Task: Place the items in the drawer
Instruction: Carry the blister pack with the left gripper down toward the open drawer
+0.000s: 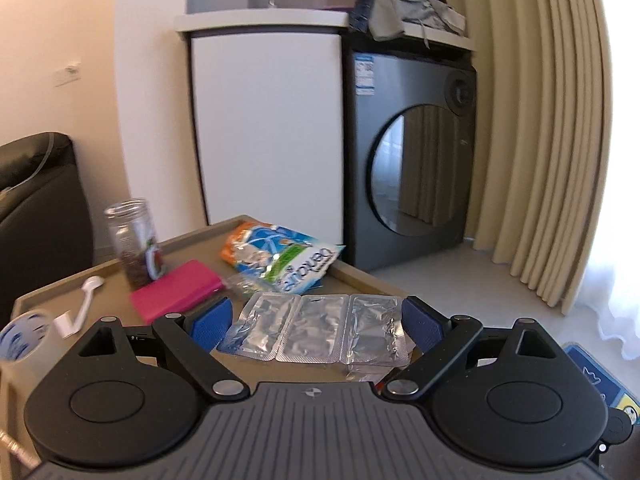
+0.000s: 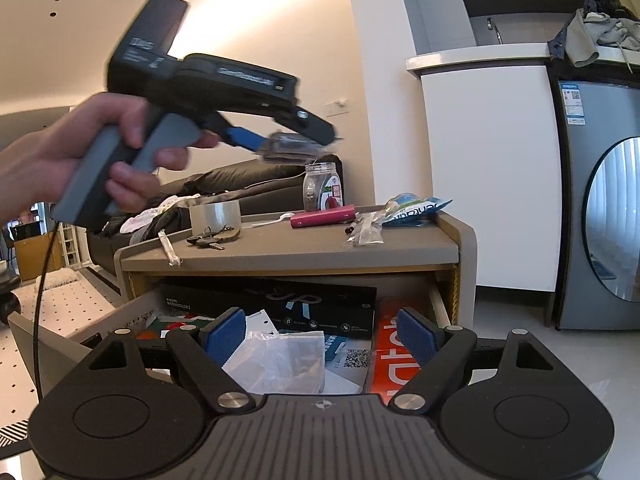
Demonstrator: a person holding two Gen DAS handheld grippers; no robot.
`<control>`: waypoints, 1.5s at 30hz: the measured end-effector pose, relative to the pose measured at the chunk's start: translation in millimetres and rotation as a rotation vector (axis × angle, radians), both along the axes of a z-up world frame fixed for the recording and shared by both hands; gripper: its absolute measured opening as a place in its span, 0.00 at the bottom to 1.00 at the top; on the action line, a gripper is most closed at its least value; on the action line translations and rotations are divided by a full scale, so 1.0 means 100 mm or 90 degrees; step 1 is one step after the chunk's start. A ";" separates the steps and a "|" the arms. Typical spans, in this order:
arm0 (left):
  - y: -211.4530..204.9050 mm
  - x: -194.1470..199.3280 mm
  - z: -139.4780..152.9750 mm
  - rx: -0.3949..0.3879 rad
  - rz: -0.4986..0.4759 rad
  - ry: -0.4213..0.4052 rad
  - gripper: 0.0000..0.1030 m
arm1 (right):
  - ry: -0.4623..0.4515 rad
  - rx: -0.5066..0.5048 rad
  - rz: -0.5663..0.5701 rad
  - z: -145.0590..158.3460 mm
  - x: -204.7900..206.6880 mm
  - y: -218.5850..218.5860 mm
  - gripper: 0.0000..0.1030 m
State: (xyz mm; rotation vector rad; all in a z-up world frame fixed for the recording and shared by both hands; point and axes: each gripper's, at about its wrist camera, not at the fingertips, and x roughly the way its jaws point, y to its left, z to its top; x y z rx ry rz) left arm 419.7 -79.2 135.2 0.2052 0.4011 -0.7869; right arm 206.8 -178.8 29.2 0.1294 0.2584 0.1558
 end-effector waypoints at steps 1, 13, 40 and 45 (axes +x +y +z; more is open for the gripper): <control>0.05 -0.03 0.01 -0.005 0.007 -0.001 0.91 | 0.000 -0.001 -0.001 0.00 0.00 0.00 0.83; 0.43 -0.40 -0.06 -0.055 0.083 -0.002 0.91 | 0.008 0.008 -0.005 0.03 -0.03 0.01 0.83; 0.88 -0.75 -0.38 -0.066 0.194 0.020 0.80 | 0.015 0.029 0.001 0.09 -0.11 -0.02 0.83; 0.85 -0.73 -0.47 -0.046 0.195 0.037 0.80 | 0.013 0.022 0.000 0.09 -0.13 0.00 0.83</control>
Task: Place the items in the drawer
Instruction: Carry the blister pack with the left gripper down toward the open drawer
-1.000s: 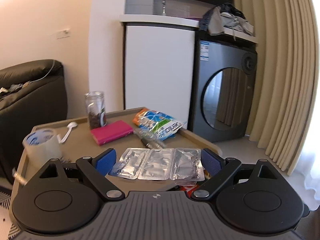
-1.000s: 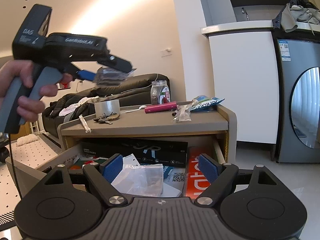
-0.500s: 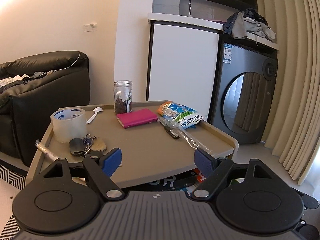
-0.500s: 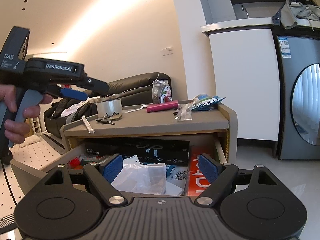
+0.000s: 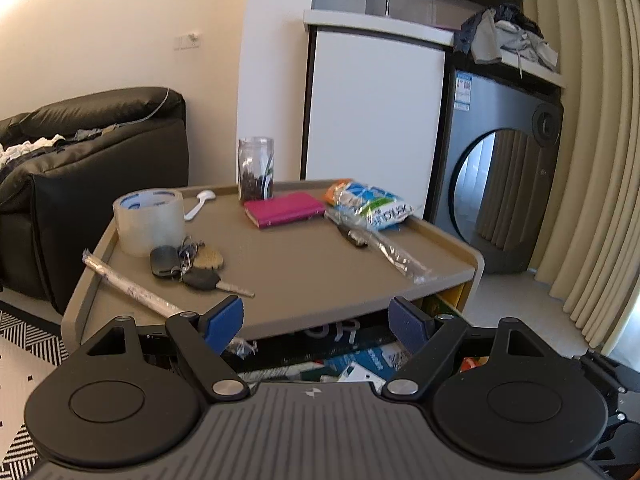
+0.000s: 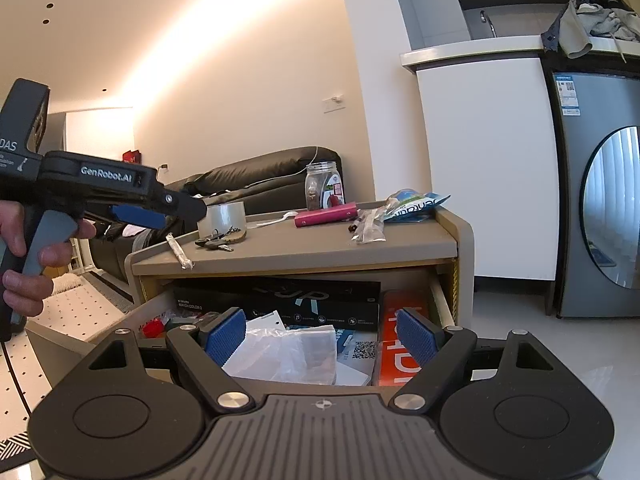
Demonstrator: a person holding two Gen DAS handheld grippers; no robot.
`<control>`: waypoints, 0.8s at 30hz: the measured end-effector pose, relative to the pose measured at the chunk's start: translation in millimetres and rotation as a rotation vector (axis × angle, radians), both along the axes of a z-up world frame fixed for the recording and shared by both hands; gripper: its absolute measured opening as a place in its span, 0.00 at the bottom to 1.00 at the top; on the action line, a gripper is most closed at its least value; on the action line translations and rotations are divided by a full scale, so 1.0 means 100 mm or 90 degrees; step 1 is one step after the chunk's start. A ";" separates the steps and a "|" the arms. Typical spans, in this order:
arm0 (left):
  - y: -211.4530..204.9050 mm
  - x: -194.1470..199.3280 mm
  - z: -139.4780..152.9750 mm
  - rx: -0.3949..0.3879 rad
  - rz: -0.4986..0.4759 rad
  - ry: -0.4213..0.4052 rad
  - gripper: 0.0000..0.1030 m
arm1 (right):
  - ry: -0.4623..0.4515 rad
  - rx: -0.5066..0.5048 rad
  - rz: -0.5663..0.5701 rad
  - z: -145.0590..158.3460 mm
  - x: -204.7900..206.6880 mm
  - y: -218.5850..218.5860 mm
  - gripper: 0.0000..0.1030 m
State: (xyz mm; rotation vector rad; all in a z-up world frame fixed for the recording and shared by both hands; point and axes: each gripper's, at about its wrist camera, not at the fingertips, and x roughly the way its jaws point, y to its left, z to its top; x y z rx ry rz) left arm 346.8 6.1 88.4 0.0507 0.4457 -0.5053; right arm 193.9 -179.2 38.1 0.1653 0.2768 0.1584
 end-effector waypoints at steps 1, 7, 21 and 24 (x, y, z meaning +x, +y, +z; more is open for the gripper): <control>0.00 0.00 -0.02 0.004 -0.001 0.003 0.80 | 0.000 -0.001 -0.001 0.00 0.00 0.01 0.83; -0.03 0.10 -0.12 0.032 -0.005 0.038 0.84 | -0.002 -0.008 -0.003 -0.01 -0.02 0.03 0.83; -0.07 0.54 -0.39 0.117 -0.045 0.176 0.85 | -0.011 -0.012 -0.003 -0.02 -0.04 0.04 0.84; -0.14 0.62 -0.48 0.149 -0.061 0.201 0.85 | -0.013 -0.022 -0.003 -0.03 -0.04 0.05 0.83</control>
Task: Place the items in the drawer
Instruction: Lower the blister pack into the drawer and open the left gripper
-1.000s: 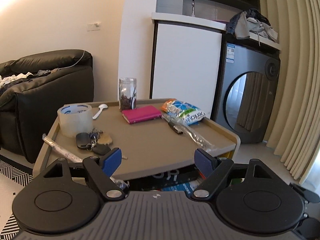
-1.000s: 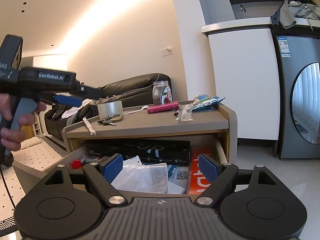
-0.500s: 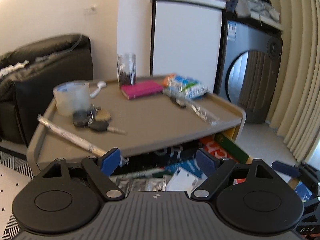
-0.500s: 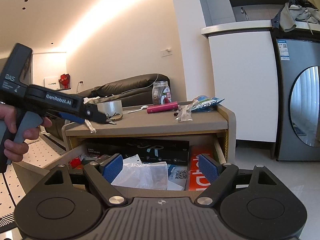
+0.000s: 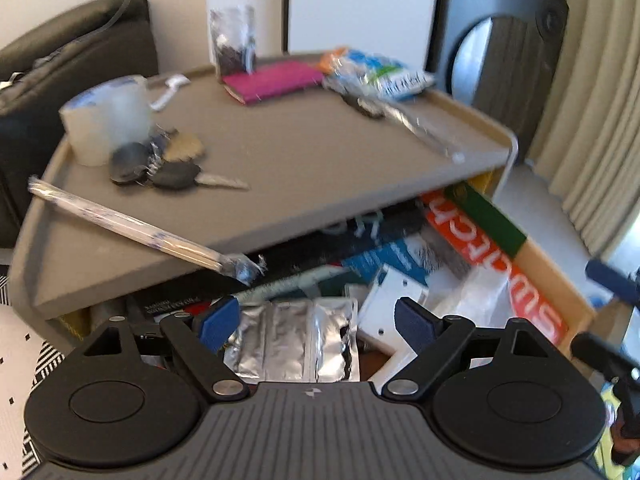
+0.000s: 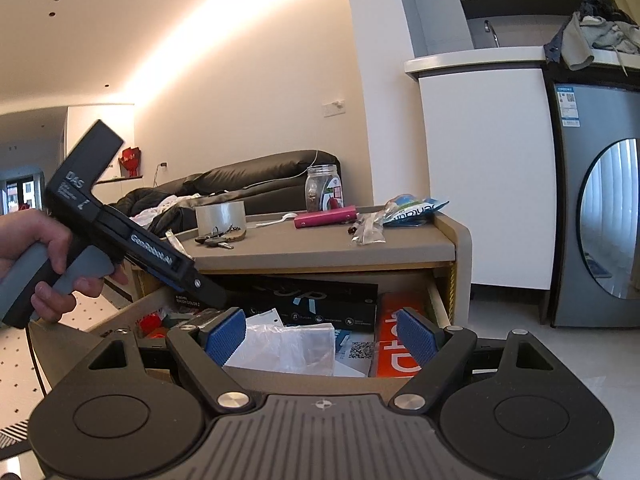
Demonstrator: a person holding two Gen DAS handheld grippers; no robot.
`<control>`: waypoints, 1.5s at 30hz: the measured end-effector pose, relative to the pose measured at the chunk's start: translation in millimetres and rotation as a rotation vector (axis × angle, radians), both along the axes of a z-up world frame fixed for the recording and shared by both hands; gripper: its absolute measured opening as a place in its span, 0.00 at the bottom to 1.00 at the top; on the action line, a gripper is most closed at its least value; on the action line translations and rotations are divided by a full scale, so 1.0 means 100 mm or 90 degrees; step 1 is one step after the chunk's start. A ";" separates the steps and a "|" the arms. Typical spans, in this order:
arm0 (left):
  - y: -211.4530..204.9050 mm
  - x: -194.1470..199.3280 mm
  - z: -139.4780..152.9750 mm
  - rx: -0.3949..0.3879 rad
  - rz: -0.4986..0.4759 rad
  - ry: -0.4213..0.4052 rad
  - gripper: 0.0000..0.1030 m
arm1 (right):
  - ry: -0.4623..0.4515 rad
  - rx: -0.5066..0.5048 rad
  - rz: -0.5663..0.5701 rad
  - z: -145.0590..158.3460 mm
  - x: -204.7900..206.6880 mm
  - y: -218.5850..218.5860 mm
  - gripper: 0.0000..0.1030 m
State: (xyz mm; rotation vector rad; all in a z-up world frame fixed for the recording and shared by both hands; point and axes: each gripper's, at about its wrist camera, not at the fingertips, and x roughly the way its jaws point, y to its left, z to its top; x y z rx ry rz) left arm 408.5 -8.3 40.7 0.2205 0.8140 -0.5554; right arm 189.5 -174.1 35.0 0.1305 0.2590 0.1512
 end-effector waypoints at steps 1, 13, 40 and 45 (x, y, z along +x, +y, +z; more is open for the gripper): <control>-0.02 0.01 -0.01 0.007 -0.001 0.001 0.85 | -0.002 -0.002 0.001 0.00 0.00 0.00 0.83; -0.01 0.24 -0.15 0.030 0.045 0.074 0.88 | -0.009 -0.009 -0.008 -0.02 -0.02 0.03 0.84; 0.06 0.18 -0.10 0.026 0.066 0.061 0.99 | -0.007 -0.021 -0.019 -0.03 -0.01 0.08 0.84; 0.10 -0.26 0.21 0.002 0.062 -0.096 1.00 | -0.013 -0.035 -0.031 -0.06 0.00 0.12 0.86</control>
